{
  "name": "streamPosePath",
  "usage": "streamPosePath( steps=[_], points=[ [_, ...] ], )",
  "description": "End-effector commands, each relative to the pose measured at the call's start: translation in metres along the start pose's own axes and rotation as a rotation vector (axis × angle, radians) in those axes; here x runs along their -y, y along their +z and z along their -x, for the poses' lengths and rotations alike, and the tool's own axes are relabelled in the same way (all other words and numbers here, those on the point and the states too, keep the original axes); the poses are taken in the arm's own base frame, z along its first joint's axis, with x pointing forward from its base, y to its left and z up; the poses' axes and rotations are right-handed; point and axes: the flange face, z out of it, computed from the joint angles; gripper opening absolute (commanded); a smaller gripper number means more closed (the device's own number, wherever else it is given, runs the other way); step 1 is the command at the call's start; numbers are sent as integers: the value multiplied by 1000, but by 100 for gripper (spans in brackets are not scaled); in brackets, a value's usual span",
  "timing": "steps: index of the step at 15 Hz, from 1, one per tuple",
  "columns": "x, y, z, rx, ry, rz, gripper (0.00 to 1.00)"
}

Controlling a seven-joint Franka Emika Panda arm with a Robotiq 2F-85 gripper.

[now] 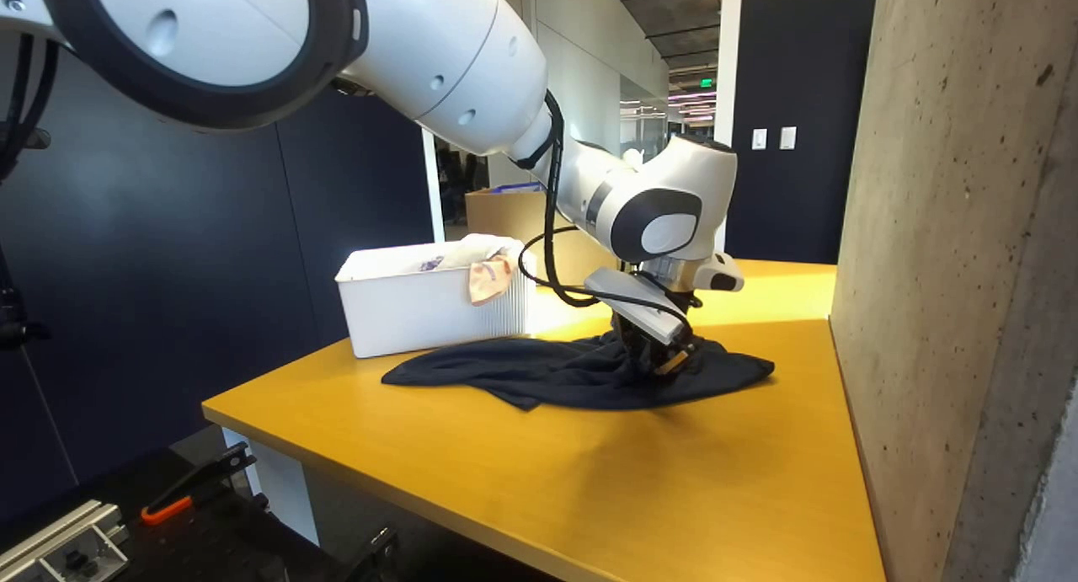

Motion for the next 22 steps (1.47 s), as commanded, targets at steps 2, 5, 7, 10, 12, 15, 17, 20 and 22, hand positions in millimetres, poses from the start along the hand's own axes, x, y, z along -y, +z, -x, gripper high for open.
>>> streamPosePath(
  steps=[2,5,7,10,12,15,17,20,22],
  points=[
    [2,-5,2,5,12,-19,1],
    [4,-12,11,18,15,-4,0],
    [4,-20,21,24,23,16,1],
    [-4,-42,36,14,56,63,1],
    [-17,-60,49,0,105,118,1],
    [-31,-78,78,37,171,176,1],
    [-33,-87,100,73,208,201,1],
    [-32,-91,125,138,281,247,1],
    [-27,-88,136,189,303,247,1]
  ],
)
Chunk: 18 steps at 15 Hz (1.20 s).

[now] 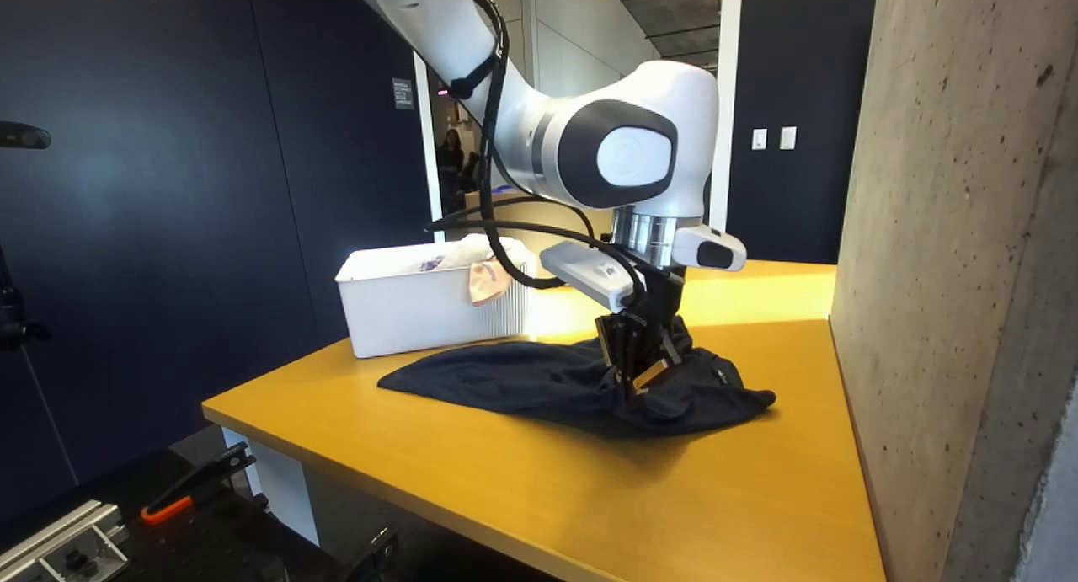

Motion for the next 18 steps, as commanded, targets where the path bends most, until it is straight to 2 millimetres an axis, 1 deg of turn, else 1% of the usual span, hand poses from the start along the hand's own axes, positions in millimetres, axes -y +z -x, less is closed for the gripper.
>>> streamPosePath(
  steps=[1,2,3,4,5,6,7,9,10,12,13,14,16,17,18],
  points=[
    [3,-1,29,104,43,41,1],
    [3,3,33,137,57,52,1],
    [4,4,36,150,62,51,29],
    [5,3,37,157,61,41,30],
    [6,1,38,157,56,33,36],
    [7,-4,38,141,44,23,44],
    [10,-9,37,123,22,16,51],
    [24,-19,34,78,-40,14,66],
    [34,-23,33,72,-72,-4,72],
    [69,-22,31,58,-196,-9,87],
    [92,-18,33,54,-257,-7,95],
    [115,-15,37,48,-310,-6,99],
    [158,-5,47,47,-396,-15,100],
    [176,4,52,63,-418,-13,100],
    [190,12,58,70,-436,-1,100]
  ],
)
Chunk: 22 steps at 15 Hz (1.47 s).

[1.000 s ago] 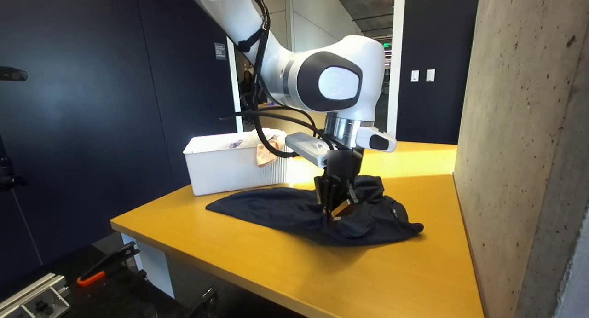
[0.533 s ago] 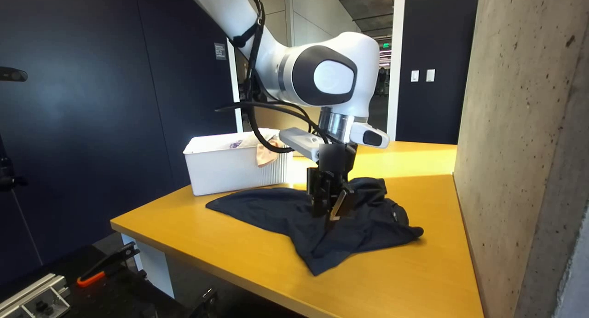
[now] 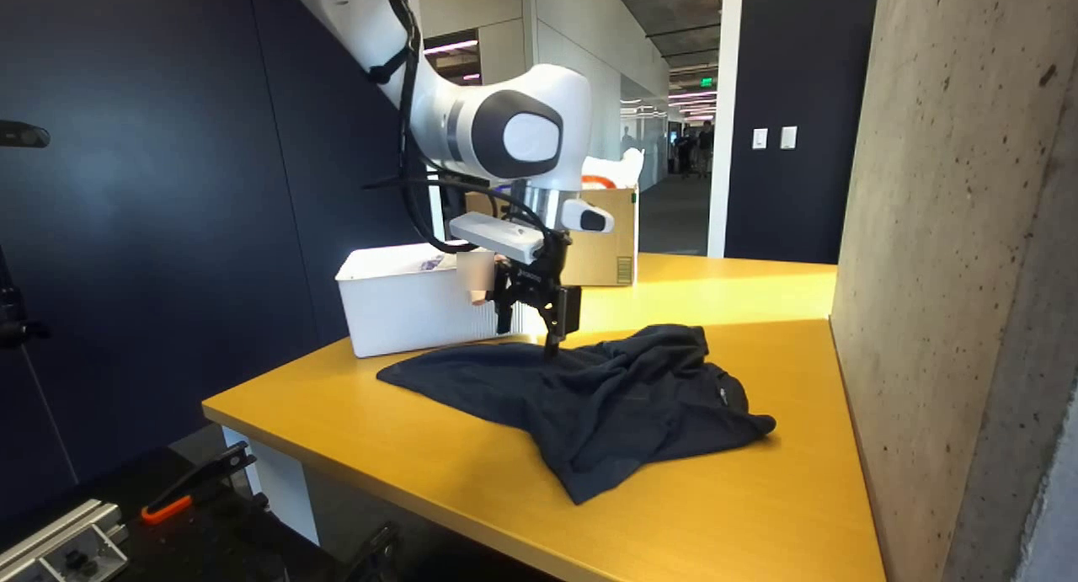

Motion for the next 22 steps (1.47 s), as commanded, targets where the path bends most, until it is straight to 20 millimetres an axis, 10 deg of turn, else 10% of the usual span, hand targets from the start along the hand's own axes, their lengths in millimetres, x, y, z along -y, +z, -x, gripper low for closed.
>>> streamPosePath(
  steps=[1,12,22],
  points=[
    [48,28,-6,20,-90,34,100],
    [99,131,-21,-90,-300,181,100],
    [117,156,24,-117,-299,230,100]
  ],
)
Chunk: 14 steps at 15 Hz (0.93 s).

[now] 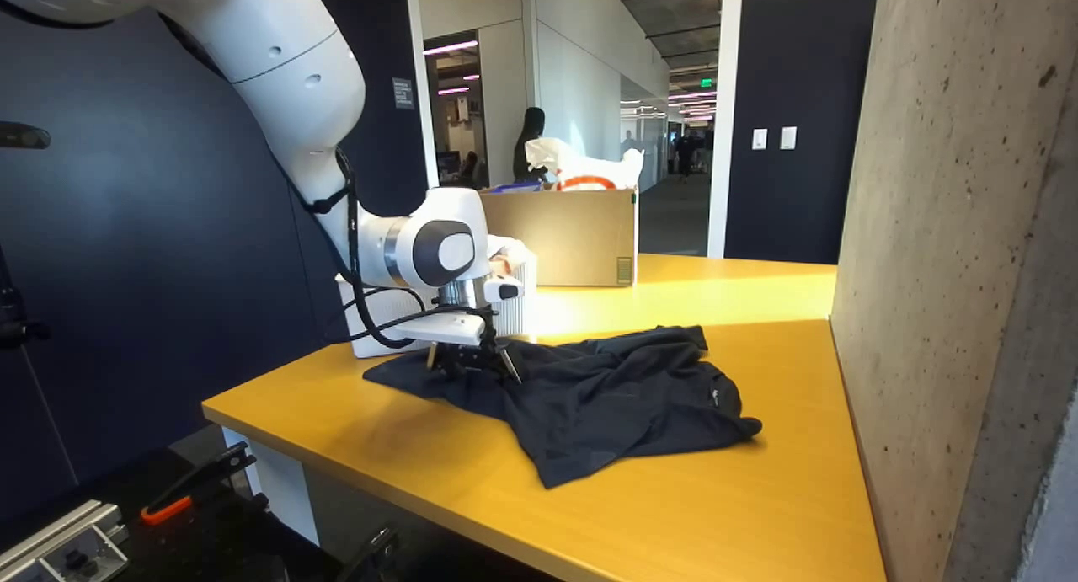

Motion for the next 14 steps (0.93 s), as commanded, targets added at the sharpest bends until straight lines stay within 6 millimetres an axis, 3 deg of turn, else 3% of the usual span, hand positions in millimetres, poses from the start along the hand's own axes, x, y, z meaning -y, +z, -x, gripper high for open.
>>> streamPosePath(
  steps=[1,6,14],
  points=[
    [-4,3,36,-18,58,39,100],
    [0,-3,82,-37,123,42,100],
    [14,-21,135,9,181,17,100]
  ],
)
